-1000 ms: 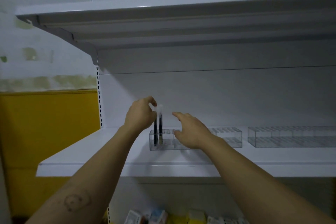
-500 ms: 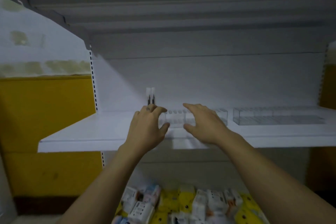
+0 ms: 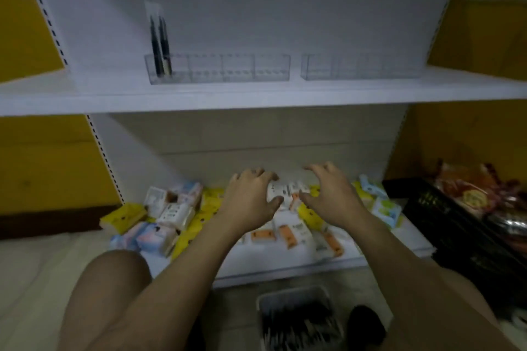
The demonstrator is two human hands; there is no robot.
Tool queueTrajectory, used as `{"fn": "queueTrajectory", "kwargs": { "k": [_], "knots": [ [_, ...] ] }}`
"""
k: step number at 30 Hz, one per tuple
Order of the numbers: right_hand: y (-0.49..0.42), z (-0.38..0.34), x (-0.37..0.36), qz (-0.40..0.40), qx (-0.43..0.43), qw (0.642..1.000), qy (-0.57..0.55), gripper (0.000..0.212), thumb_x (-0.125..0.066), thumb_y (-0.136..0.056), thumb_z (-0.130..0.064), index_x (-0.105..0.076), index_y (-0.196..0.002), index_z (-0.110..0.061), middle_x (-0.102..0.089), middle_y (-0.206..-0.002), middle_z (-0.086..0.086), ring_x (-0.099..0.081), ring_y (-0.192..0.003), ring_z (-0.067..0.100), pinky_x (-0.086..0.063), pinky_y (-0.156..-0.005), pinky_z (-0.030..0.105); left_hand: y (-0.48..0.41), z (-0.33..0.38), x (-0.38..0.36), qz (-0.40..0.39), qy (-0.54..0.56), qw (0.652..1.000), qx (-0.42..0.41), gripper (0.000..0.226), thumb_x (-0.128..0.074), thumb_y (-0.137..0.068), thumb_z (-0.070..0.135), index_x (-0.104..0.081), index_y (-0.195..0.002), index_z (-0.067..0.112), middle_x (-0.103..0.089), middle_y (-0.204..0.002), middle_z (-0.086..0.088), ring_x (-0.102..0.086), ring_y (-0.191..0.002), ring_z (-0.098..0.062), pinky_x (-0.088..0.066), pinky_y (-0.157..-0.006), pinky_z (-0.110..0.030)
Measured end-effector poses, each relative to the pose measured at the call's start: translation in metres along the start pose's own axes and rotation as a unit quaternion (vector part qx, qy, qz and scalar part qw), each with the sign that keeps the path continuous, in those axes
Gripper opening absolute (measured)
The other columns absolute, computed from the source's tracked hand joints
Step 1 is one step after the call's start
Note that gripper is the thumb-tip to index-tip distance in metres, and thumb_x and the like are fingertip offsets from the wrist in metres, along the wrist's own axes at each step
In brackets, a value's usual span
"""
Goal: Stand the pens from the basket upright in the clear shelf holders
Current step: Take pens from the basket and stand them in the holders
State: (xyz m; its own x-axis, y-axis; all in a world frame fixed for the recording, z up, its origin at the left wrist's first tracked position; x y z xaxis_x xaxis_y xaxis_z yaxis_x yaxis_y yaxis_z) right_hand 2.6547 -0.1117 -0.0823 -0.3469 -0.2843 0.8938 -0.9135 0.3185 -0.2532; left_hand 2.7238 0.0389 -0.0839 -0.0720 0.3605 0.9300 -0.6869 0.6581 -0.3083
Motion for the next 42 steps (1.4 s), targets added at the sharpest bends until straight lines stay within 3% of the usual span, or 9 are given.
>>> {"fn": "queueTrajectory", "kwargs": {
  "k": [10,16,20,27,32,35,37,40,42],
  "knots": [
    [0.056,0.113,-0.173,-0.223,-0.116,0.968,0.006,0.055,-0.057,-0.092,-0.038,-0.042,-0.141,-0.018,-0.044,-0.141,0.006,-0.043,-0.129,0.028,-0.040,-0.101,0.035,0.024,-0.006,-0.199,-0.268,0.021,0.963,0.031,0.053,-0.054,-0.090,0.051,-0.047,-0.135,0.023,-0.051,-0.133,-0.005,-0.044,-0.125,-0.027,-0.037,-0.100,-0.042],
    [0.097,0.151,-0.263,-0.361,-0.160,0.919,-0.008,0.042,-0.051,-0.096,-0.034,-0.048,-0.133,-0.013,-0.050,-0.135,0.013,-0.053,-0.104,0.025,-0.043,-0.083,0.028,0.061,-0.026,-0.295,-0.351,0.084,0.927,0.105,0.040,-0.052,-0.088,0.046,-0.059,-0.118,0.021,-0.065,-0.115,-0.005,-0.061,-0.103,-0.027,-0.053,-0.082,-0.034],
    [0.111,0.178,-0.294,-0.429,-0.197,0.881,-0.002,0.046,-0.050,-0.098,-0.034,-0.044,-0.139,-0.014,-0.049,-0.134,0.009,-0.050,-0.119,0.029,-0.044,-0.093,0.033,0.100,-0.033,-0.358,-0.425,0.139,0.874,0.192,0.028,-0.051,-0.094,0.036,-0.061,-0.110,0.014,-0.066,-0.106,-0.009,-0.062,-0.094,-0.025,-0.049,-0.073,-0.031],
    [0.119,0.210,-0.347,-0.497,-0.237,0.834,-0.016,0.019,-0.053,-0.096,-0.024,-0.056,-0.085,-0.009,-0.055,-0.083,0.009,-0.056,-0.080,0.026,-0.041,-0.069,0.031,0.122,-0.030,-0.422,-0.424,0.186,0.848,0.259,0.033,-0.054,-0.092,0.029,-0.058,-0.120,0.010,-0.057,-0.120,-0.014,-0.053,-0.110,-0.032,-0.049,-0.090,-0.040],
    [0.109,0.207,-0.375,-0.452,-0.247,0.856,-0.046,0.026,-0.053,-0.095,-0.022,-0.062,-0.110,-0.002,-0.063,-0.104,0.014,-0.057,-0.090,0.029,-0.047,-0.080,0.034,0.141,-0.052,-0.447,-0.418,0.201,0.829,0.313,0.033,-0.055,-0.091,0.027,-0.053,-0.117,0.005,-0.051,-0.125,-0.019,-0.044,-0.119,-0.041,-0.046,-0.091,-0.043],
    [0.120,0.214,-0.386,-0.423,-0.261,0.868,-0.023,0.026,-0.055,-0.090,-0.019,-0.051,-0.066,-0.010,-0.044,-0.065,0.006,-0.042,-0.064,0.025,-0.035,-0.058,0.029,0.142,-0.059,-0.456,-0.414,0.226,0.815,0.336,0.035,-0.057,-0.091,0.023,-0.052,-0.119,0.003,-0.054,-0.123,-0.020,-0.048,-0.116,-0.038,-0.049,-0.086,-0.040],
    [0.124,0.218,-0.392,-0.418,-0.260,0.870,-0.019,0.039,-0.054,-0.088,-0.022,-0.037,-0.054,-0.016,-0.037,-0.060,0.007,-0.037,-0.062,0.024,-0.023,-0.055,0.026,0.139,-0.056,-0.459,-0.402,0.236,0.817,0.338,0.034,-0.057,-0.092,0.020,-0.052,-0.121,0.004,-0.055,-0.123,-0.020,-0.051,-0.114,-0.037,-0.050,-0.085,-0.040],
    [0.123,0.220,-0.396,-0.436,-0.306,0.845,-0.046,0.029,-0.052,-0.086,-0.022,-0.064,-0.081,0.004,-0.060,-0.090,0.026,-0.056,-0.087,0.038,-0.033,-0.067,0.030,0.137,-0.049,-0.461,-0.392,0.230,0.830,0.324,0.034,-0.057,-0.092,0.020,-0.052,-0.123,0.005,-0.051,-0.126,-0.018,-0.049,-0.115,-0.035,-0.049,-0.088,-0.043],
    [0.118,0.217,-0.397,-0.455,-0.306,0.834,-0.057,0.038,-0.051,-0.087,-0.026,-0.065,-0.102,0.006,-0.059,-0.108,0.029,-0.055,-0.104,0.041,-0.044,-0.079,0.037,0.138,-0.046,-0.462,-0.382,0.230,0.837,0.317,0.033,-0.059,-0.091,0.021,-0.054,-0.119,0.005,-0.049,-0.124,-0.018,-0.049,-0.113,-0.036,-0.049,-0.087,-0.043]
  ]
}}
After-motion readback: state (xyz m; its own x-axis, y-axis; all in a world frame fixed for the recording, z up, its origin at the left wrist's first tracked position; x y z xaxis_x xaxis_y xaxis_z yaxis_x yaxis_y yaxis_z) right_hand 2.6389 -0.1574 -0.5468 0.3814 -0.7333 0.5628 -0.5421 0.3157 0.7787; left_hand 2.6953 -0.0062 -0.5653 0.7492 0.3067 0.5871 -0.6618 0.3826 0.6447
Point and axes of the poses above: each hand's wrist, its own y-axis away from the middle knuckle, its own x-axis out of the back of the hand, z = x × y, the point moved 5 cm from there along -y, towards the middle knuckle
